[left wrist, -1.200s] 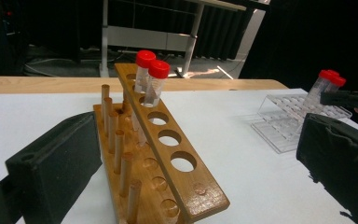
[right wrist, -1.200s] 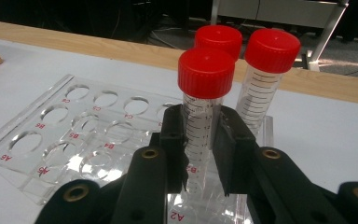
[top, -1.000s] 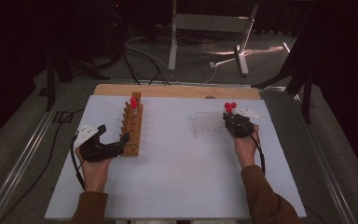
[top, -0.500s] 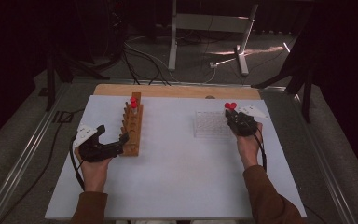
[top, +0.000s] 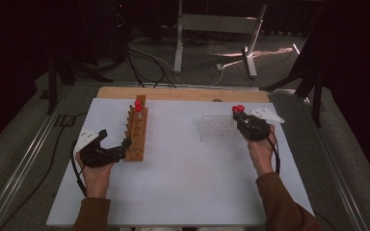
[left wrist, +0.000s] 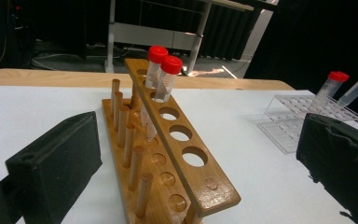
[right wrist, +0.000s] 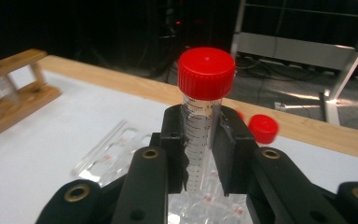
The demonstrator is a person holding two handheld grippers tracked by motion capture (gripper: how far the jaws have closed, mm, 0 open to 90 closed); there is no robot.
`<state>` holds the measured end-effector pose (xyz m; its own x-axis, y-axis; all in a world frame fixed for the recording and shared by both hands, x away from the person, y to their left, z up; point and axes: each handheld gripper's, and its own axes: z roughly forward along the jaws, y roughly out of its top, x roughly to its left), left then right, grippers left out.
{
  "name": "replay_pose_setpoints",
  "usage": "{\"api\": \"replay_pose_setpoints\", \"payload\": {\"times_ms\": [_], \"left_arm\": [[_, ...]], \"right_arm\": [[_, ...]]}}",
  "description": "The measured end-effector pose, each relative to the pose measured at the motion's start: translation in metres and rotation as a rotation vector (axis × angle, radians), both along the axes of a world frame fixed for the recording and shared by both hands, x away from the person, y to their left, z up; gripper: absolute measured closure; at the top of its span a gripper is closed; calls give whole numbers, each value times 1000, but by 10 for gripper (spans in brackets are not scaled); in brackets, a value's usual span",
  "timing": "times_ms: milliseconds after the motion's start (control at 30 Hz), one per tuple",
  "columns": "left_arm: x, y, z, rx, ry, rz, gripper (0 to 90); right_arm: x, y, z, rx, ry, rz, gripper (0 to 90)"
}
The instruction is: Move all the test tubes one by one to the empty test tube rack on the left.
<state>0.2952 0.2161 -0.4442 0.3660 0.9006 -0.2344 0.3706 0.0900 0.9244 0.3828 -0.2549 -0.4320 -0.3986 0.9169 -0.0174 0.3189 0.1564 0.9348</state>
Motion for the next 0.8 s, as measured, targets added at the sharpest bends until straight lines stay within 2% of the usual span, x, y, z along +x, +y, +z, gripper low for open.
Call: {"api": "replay_pose_setpoints", "payload": {"times_ms": [233, 533, 800], "left_arm": [[0, 2, -1, 5, 4, 6, 6], [1, -1, -2, 20, 37, 11, 6], [0, -5, -1, 26, 32, -2, 6]], "right_arm": [[-18, 5, 0, -7, -12, 86, 739], [-35, 8, -13, -17, 22, 172, 738], [-48, 9, -18, 19, 31, 231, 738]]}}
